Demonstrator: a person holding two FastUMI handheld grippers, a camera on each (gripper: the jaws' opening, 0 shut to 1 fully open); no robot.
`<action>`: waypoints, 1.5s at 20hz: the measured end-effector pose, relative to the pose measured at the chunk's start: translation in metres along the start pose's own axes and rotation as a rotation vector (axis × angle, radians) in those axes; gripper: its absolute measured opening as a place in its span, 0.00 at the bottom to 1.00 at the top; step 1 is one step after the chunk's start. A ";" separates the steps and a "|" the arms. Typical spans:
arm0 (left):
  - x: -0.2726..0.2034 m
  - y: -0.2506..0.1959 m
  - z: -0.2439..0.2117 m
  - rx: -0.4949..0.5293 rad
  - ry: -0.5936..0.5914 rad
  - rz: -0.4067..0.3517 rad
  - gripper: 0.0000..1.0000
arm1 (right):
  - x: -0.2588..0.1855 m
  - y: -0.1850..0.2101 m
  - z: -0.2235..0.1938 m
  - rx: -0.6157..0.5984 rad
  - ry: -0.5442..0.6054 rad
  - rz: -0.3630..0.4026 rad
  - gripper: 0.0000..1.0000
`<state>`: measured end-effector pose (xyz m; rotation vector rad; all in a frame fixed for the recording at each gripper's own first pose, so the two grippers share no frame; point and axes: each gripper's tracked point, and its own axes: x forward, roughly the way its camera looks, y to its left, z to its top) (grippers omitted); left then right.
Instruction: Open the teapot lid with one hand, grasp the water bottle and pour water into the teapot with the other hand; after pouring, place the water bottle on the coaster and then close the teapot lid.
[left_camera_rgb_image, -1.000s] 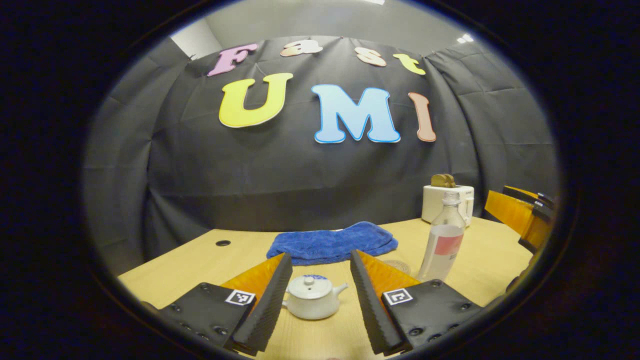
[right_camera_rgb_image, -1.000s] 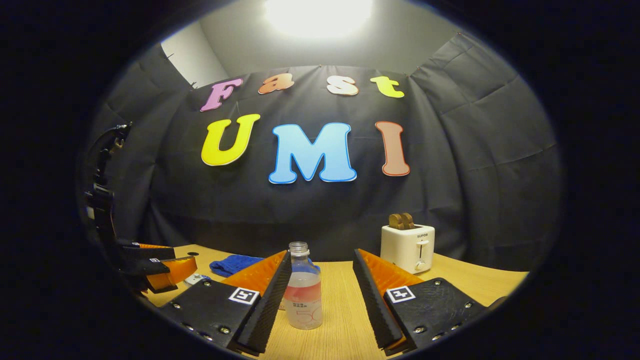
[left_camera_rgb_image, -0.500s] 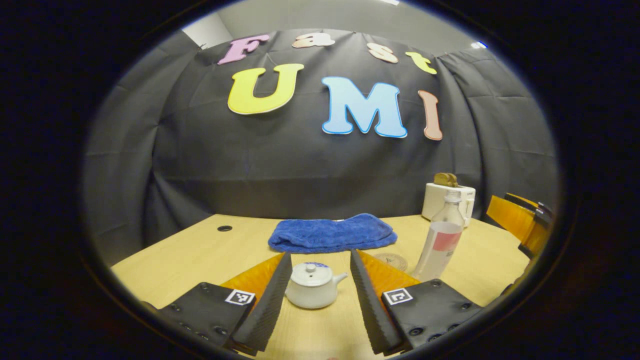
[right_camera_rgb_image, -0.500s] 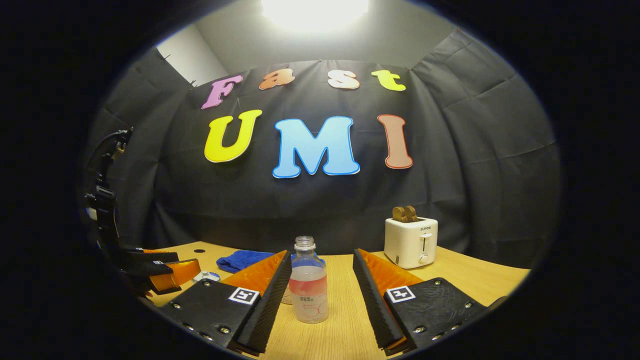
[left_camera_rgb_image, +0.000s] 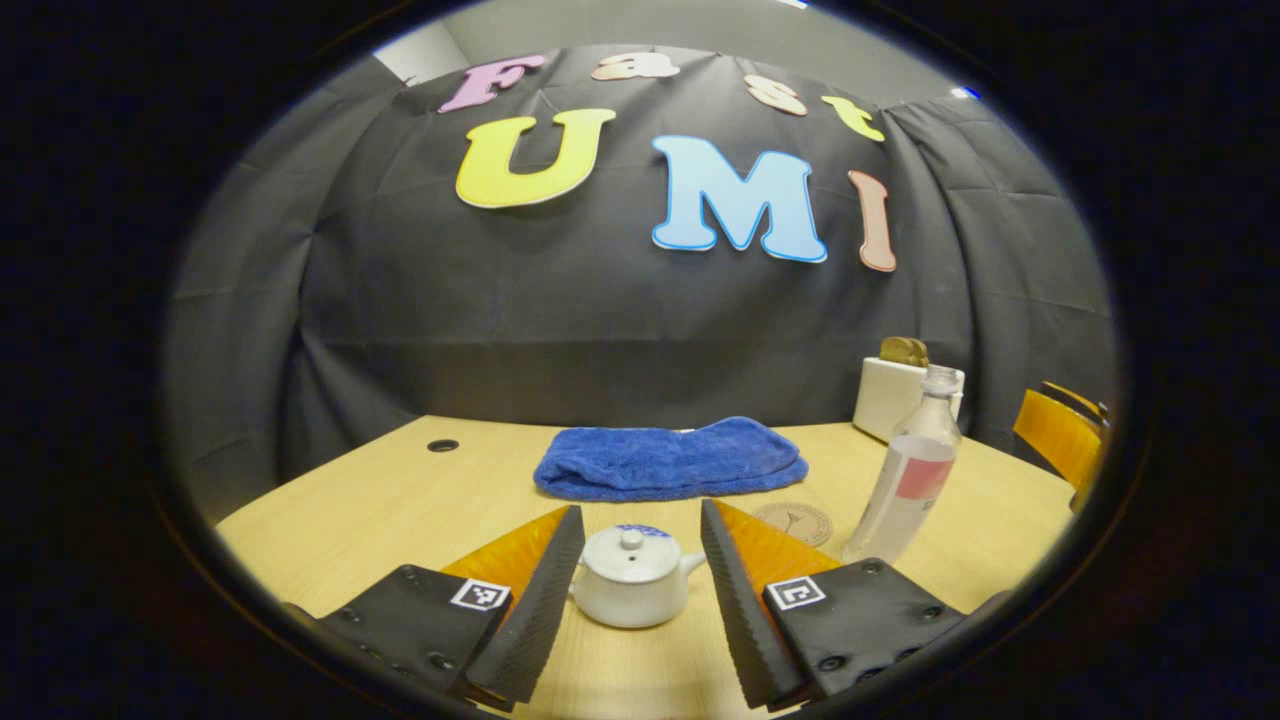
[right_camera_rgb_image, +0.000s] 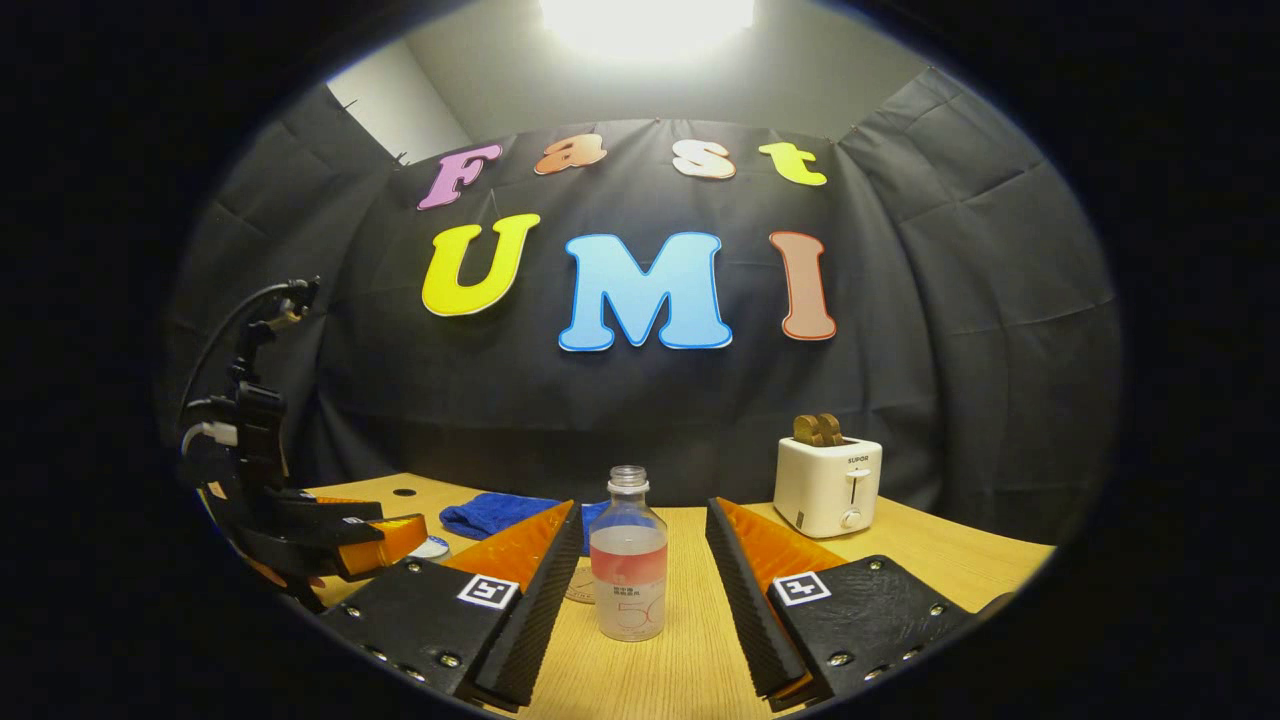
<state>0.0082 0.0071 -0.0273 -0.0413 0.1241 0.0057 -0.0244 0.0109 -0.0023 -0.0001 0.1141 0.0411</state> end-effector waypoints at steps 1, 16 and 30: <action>0.007 0.002 -0.005 -0.006 0.015 -0.001 0.77 | 0.000 0.000 -0.002 0.004 0.003 -0.001 0.77; 0.048 0.012 -0.022 0.037 0.051 0.018 0.60 | 0.000 -0.021 -0.031 0.048 0.076 -0.035 0.78; 0.051 0.006 -0.015 0.083 0.042 0.026 0.08 | 0.018 -0.016 -0.044 0.029 0.136 0.004 0.77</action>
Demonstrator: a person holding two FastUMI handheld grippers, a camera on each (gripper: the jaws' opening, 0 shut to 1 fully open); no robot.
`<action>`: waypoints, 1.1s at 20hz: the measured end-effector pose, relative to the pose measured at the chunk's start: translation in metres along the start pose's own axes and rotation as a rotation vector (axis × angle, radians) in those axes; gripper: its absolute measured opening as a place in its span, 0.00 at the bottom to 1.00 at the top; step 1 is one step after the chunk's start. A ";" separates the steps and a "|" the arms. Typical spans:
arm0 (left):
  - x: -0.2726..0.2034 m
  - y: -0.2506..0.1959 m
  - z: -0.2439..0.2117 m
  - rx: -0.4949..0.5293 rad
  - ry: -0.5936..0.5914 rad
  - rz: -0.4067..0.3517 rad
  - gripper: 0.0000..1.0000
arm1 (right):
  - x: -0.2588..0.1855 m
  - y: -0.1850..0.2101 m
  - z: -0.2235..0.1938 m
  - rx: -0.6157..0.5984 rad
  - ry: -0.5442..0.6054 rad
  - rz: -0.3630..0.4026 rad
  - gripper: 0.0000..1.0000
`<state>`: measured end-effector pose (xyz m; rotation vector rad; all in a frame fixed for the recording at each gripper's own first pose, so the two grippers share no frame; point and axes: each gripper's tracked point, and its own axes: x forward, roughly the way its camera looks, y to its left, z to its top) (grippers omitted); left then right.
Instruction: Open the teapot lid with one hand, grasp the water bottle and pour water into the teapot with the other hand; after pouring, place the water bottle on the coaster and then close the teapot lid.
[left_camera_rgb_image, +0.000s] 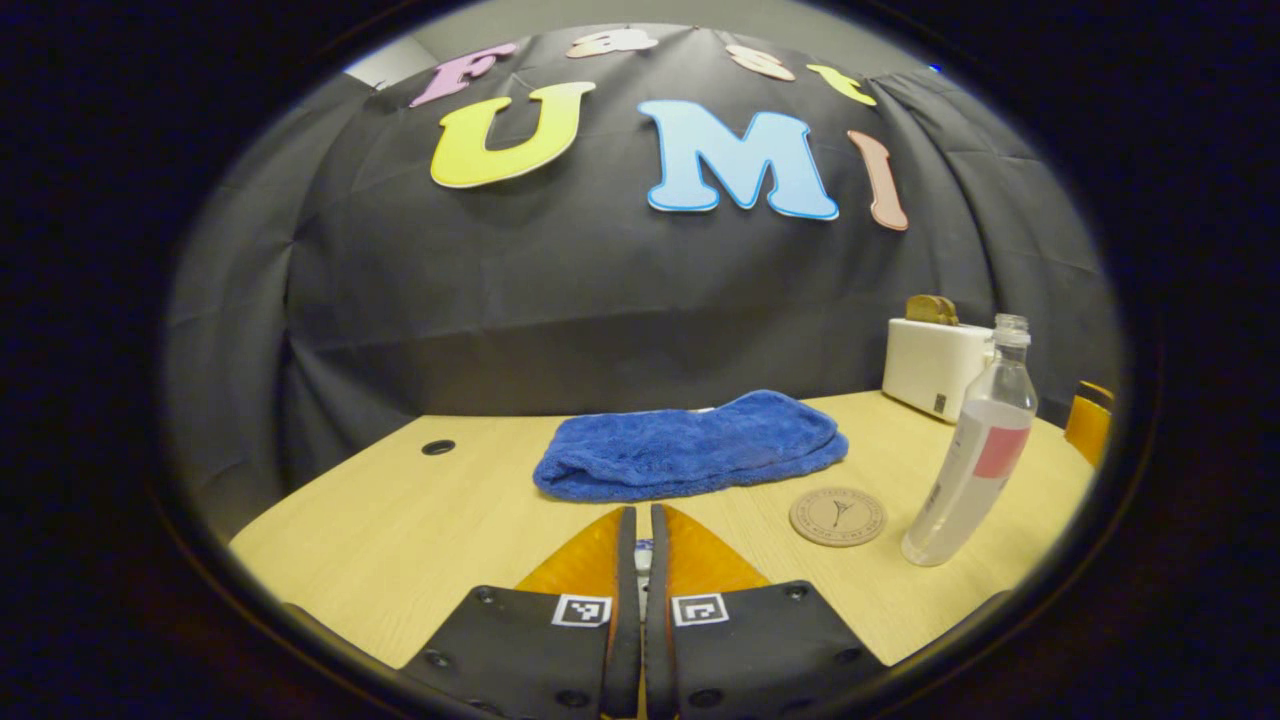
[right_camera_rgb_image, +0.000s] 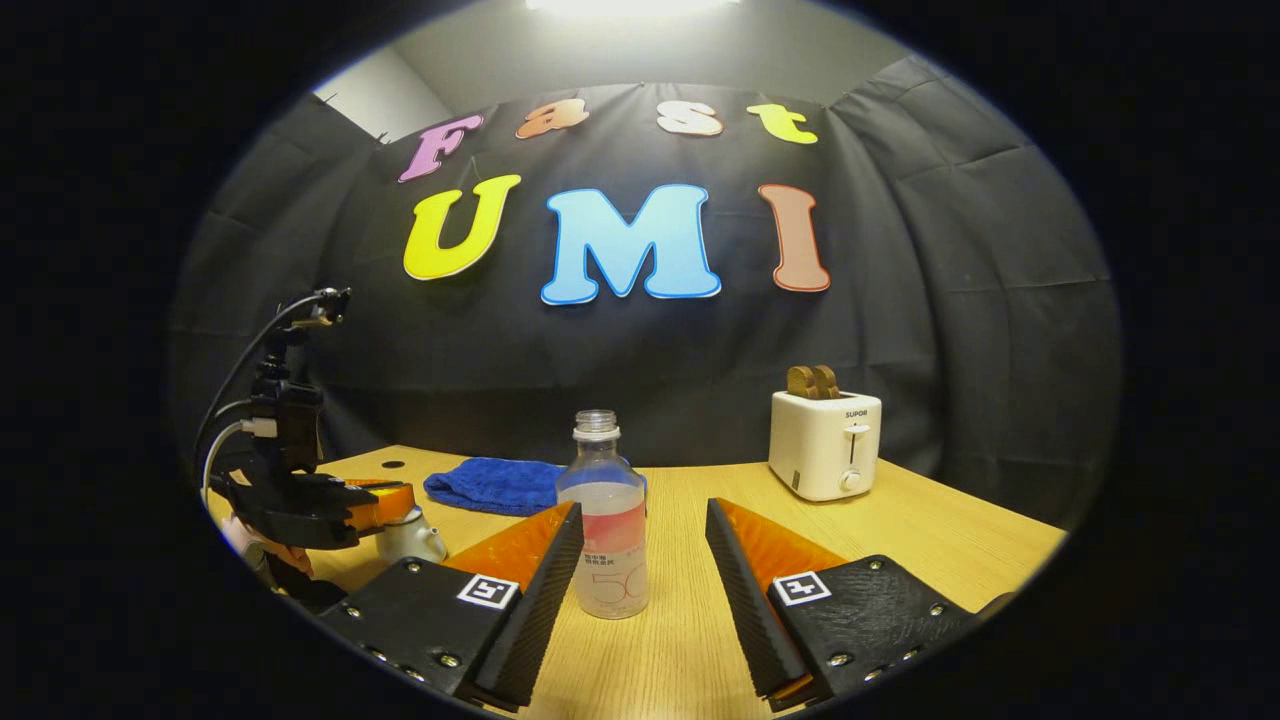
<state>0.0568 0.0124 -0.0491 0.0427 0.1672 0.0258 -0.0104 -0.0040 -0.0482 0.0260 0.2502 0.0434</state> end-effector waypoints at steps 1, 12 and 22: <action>-0.001 0.001 0.004 -0.007 -0.009 -0.003 0.08 | 0.003 0.001 -0.002 0.005 0.012 0.007 0.77; -0.026 0.067 0.023 -0.059 -0.069 0.115 0.09 | 0.040 0.026 -0.028 -0.072 0.118 0.090 0.92; -0.045 0.125 0.013 -0.110 -0.071 0.259 0.08 | 0.058 0.027 -0.054 -0.178 0.148 0.089 0.90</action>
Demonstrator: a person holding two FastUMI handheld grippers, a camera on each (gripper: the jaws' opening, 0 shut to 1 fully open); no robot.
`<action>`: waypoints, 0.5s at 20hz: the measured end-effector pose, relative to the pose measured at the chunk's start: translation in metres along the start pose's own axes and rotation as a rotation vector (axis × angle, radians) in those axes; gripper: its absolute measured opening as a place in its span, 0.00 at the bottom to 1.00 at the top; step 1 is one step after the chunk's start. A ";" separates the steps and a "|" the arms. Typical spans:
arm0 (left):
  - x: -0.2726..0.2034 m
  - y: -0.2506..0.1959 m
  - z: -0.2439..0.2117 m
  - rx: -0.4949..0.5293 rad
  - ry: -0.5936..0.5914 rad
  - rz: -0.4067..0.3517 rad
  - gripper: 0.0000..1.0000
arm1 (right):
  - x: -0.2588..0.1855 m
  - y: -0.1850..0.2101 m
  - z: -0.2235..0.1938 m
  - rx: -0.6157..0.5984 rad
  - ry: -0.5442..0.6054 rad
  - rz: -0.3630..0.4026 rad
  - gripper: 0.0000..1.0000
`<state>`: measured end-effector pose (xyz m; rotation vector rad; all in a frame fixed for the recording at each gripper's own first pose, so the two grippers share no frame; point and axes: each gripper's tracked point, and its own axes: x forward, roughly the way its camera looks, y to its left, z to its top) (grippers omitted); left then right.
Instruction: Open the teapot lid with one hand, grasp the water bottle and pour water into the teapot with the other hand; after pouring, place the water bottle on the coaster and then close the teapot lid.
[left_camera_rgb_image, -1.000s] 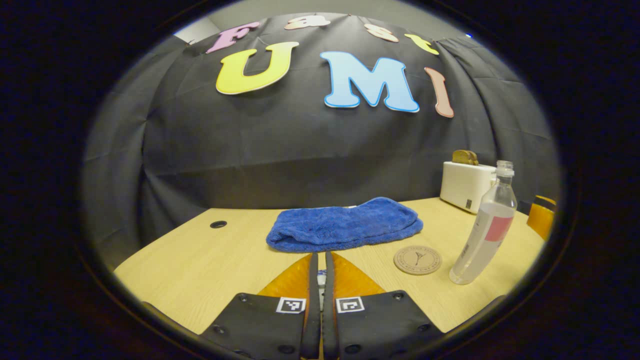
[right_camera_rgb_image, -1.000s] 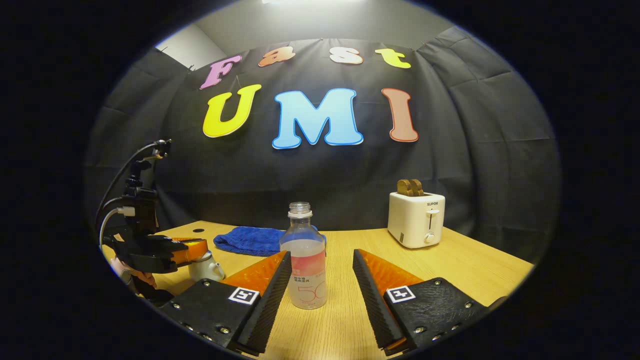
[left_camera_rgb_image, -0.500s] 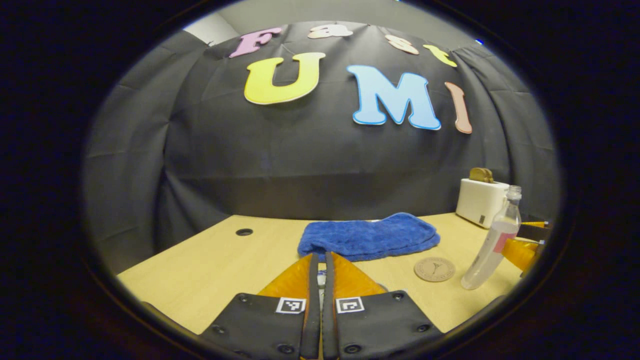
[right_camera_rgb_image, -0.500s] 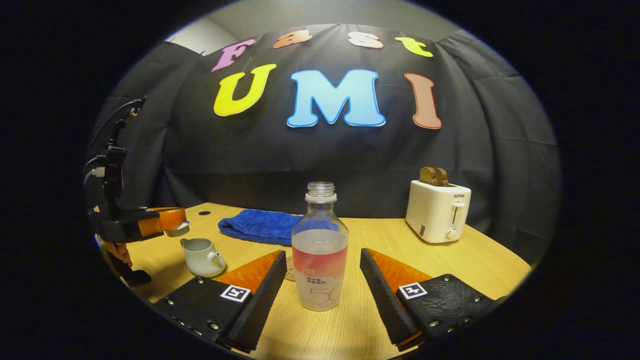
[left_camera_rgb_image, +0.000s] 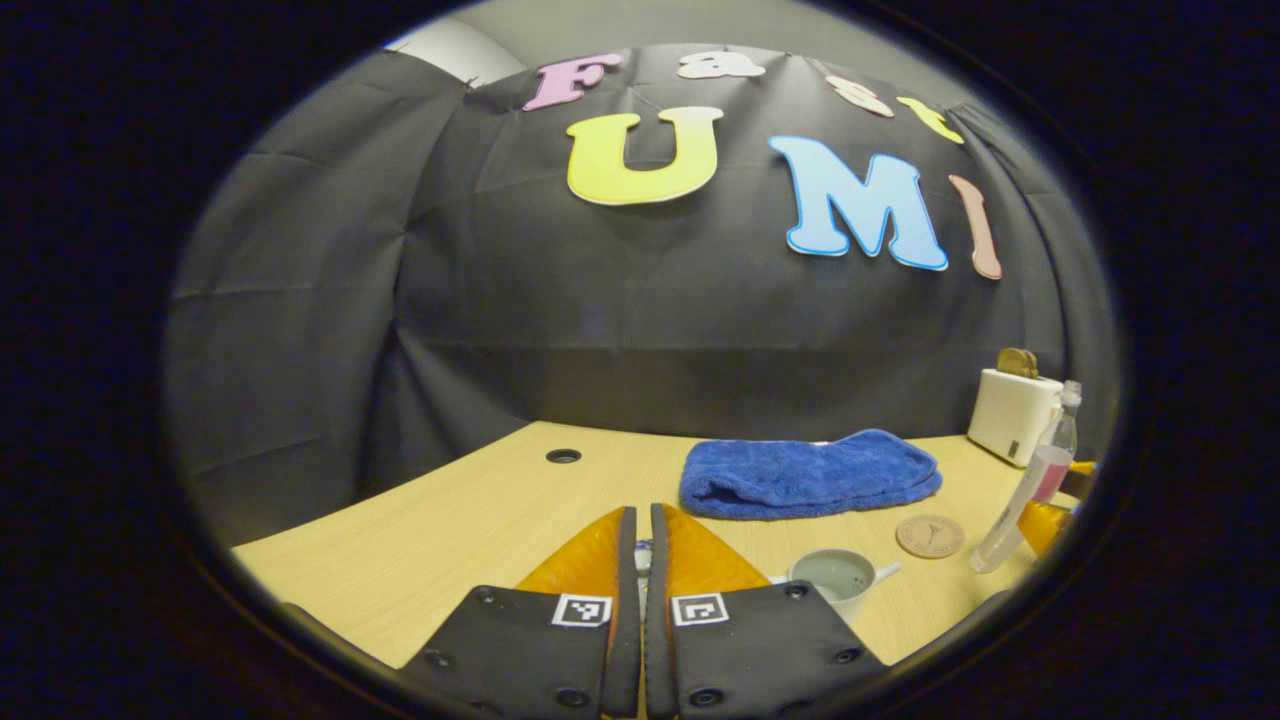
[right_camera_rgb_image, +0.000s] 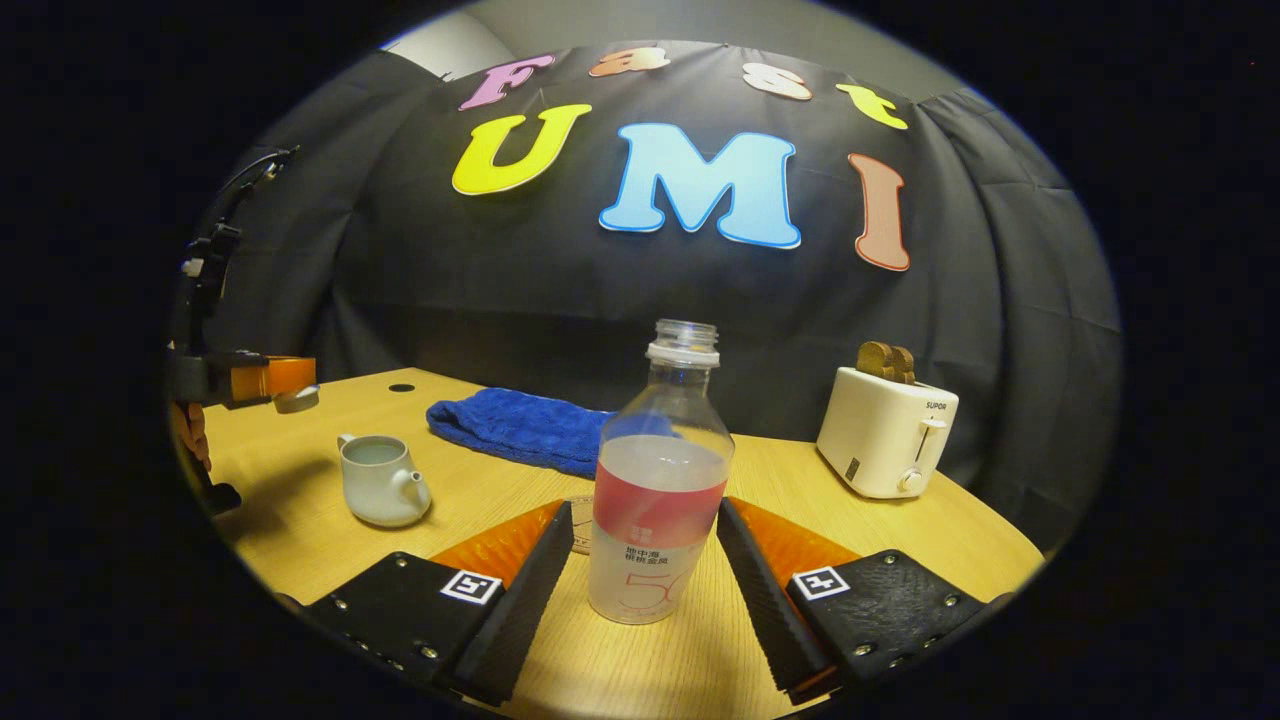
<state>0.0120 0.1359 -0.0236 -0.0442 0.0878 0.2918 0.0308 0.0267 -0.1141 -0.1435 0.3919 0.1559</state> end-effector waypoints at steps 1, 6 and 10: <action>0.001 0.001 0.000 0.004 0.004 0.006 0.09 | 0.002 -0.001 -0.003 -0.001 0.008 -0.001 0.90; 0.003 0.001 -0.007 0.018 0.016 0.020 0.09 | 0.016 -0.005 -0.006 -0.002 0.032 -0.010 0.89; 0.004 -0.006 -0.011 0.029 0.029 0.008 0.09 | 0.017 -0.004 -0.006 0.012 0.044 -0.008 0.81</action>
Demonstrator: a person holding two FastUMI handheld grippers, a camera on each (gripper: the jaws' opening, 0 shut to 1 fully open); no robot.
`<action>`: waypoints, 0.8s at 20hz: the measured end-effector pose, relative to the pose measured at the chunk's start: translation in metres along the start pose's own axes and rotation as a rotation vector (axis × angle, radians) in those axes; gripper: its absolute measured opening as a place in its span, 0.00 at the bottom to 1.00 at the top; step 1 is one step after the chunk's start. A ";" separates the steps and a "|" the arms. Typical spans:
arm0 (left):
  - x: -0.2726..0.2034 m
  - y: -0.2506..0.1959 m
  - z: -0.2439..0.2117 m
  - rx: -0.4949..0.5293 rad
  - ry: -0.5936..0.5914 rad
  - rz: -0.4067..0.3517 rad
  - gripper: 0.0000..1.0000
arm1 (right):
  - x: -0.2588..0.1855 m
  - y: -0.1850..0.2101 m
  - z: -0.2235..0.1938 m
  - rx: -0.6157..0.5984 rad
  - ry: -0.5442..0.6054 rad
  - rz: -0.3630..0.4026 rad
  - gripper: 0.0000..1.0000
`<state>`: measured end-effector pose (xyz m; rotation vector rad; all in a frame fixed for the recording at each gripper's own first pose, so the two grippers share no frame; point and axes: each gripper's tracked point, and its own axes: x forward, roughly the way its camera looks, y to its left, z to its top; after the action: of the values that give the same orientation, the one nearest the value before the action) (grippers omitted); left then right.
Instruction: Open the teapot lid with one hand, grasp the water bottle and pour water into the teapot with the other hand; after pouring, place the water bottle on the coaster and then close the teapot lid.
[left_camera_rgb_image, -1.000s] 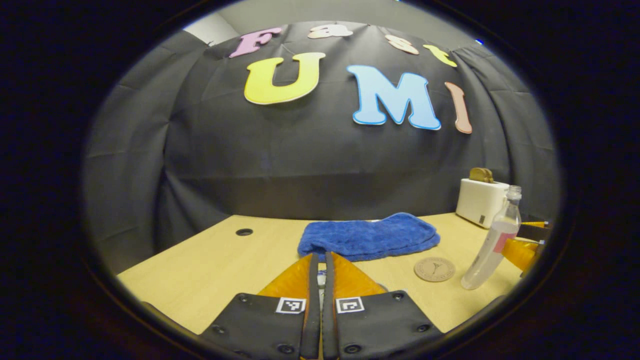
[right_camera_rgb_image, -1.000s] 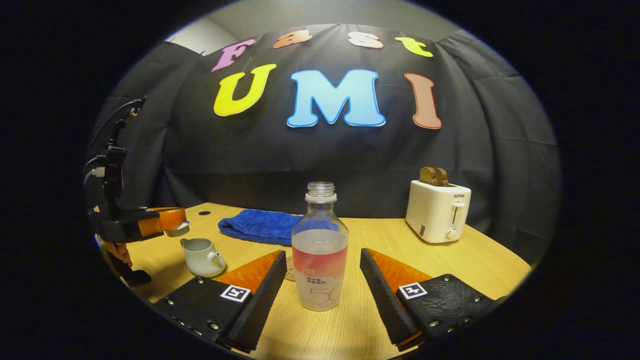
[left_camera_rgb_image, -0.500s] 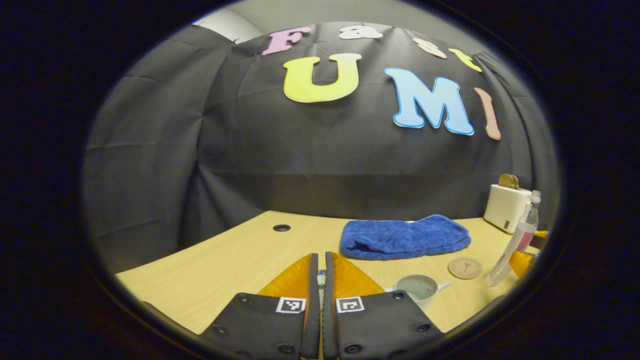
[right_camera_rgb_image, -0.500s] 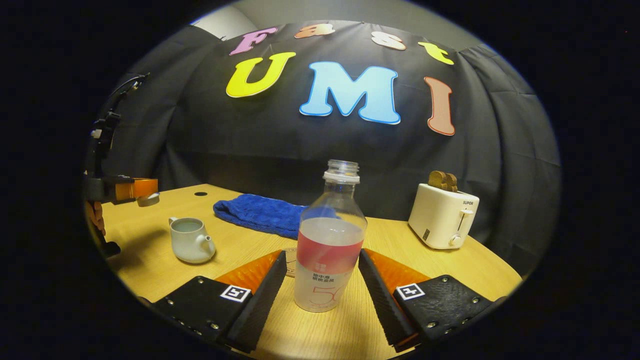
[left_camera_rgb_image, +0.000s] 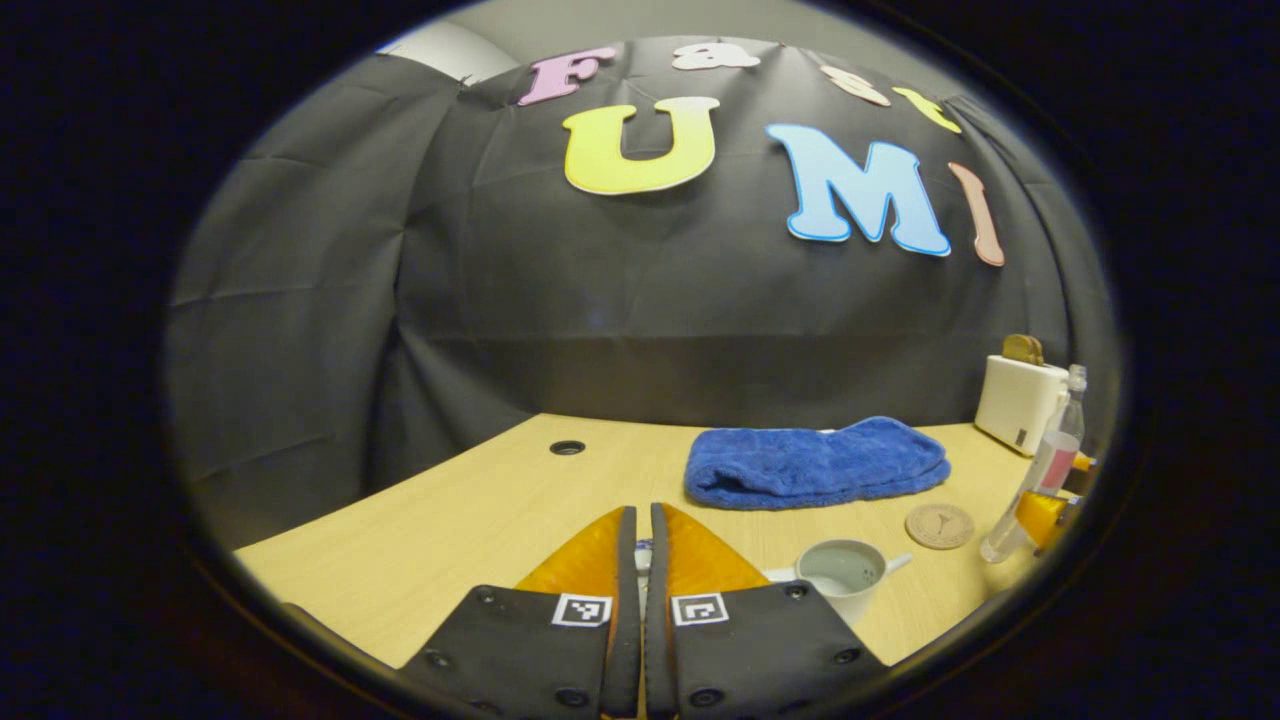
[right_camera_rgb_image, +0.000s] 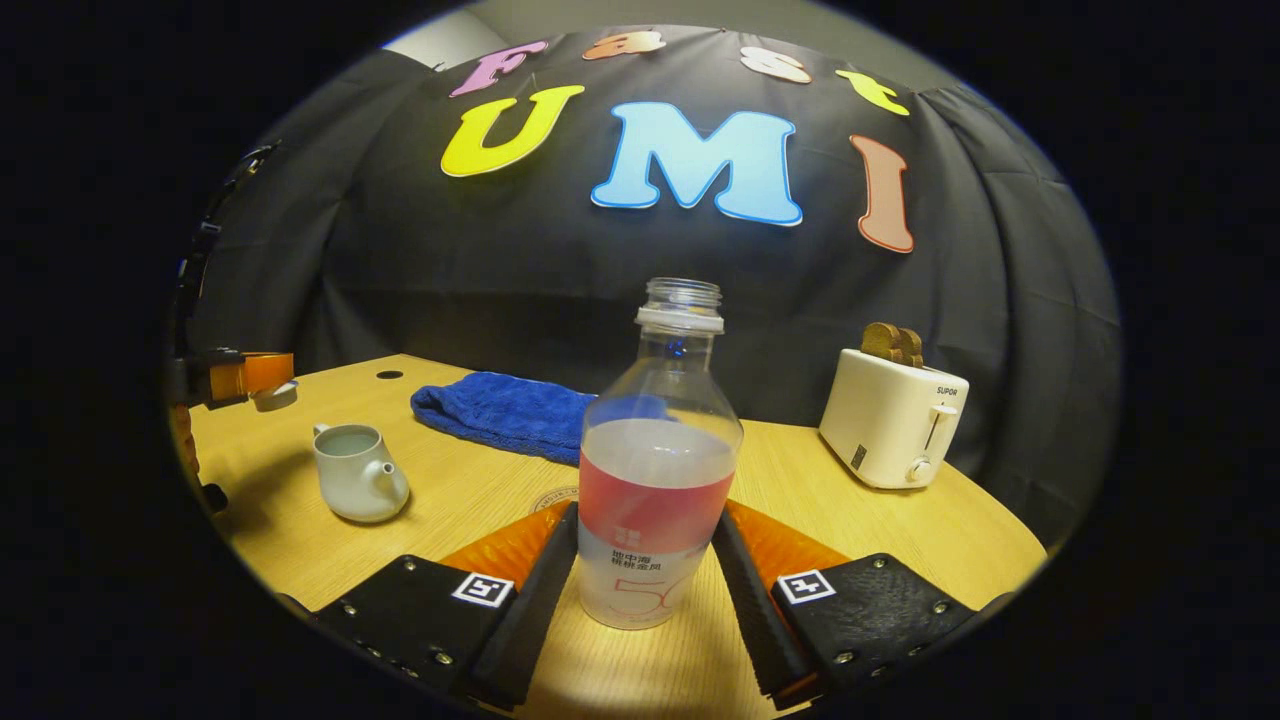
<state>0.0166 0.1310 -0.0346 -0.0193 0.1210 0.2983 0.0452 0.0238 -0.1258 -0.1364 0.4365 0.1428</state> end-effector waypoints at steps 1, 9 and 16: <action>-0.001 -0.001 0.002 0.000 -0.003 -0.004 0.09 | -0.001 0.000 0.001 -0.002 0.002 0.003 0.79; -0.001 0.000 0.003 -0.019 -0.009 -0.009 0.08 | -0.011 -0.004 0.030 -0.192 -0.041 -0.045 0.74; -0.003 -0.003 0.004 -0.041 -0.010 -0.026 0.09 | -0.008 0.004 0.070 -0.465 -0.109 -0.059 0.74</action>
<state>0.0153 0.1278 -0.0301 -0.0595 0.1046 0.2749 0.0659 0.0377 -0.0601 -0.5955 0.2842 0.1908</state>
